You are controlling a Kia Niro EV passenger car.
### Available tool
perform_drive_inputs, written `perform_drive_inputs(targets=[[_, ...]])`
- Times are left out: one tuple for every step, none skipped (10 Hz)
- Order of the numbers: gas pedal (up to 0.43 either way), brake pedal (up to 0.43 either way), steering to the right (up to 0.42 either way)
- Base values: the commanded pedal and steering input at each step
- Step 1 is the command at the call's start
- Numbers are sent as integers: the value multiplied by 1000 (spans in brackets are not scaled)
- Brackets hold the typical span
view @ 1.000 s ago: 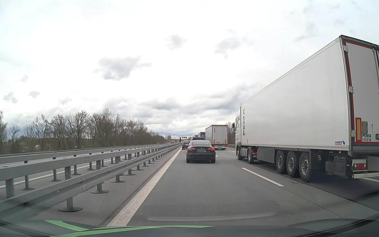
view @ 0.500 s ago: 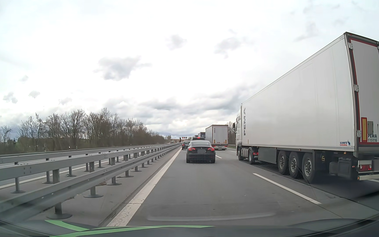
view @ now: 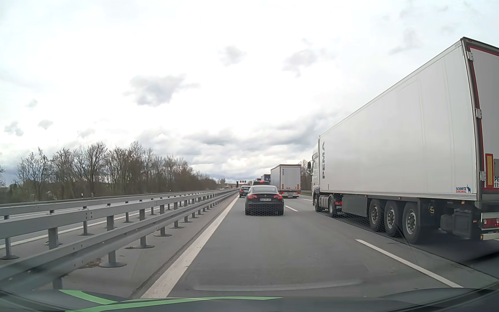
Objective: Follow the waypoints while adhering to traffic rules and regulations
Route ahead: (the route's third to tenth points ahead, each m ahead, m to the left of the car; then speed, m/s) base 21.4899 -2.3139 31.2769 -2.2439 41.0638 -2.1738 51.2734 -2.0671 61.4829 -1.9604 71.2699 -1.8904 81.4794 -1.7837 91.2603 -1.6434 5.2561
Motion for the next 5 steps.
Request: perform_drive_inputs(targets=[[98,0,-2],[98,0,-2],[87,0,-2],[79,0,-2],[79,0,-2]])
